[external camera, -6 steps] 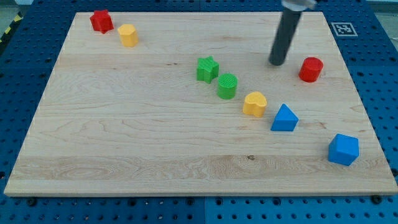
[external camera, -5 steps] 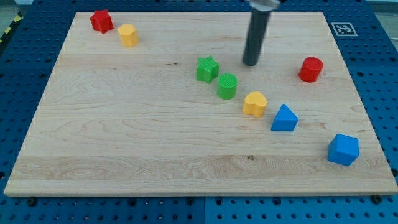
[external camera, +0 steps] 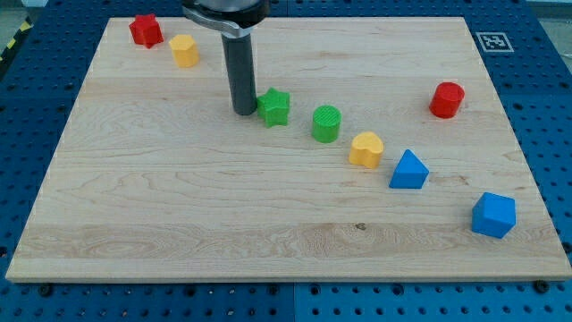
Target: Push the green star into a green circle
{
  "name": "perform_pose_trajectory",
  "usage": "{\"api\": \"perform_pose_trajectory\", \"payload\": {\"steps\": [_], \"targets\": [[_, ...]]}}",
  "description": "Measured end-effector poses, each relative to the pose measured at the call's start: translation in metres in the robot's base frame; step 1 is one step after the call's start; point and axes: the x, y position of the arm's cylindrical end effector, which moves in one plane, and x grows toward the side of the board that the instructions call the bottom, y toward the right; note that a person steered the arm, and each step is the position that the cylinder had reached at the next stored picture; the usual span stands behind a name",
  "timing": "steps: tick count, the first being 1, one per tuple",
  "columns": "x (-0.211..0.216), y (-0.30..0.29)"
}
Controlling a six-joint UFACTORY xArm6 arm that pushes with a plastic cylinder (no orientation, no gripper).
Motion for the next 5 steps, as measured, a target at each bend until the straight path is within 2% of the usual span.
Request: {"api": "perform_pose_trajectory", "payload": {"steps": [2, 4, 5], "targets": [[0.007, 0.056], [0.039, 0.063], [0.040, 0.082]]}}
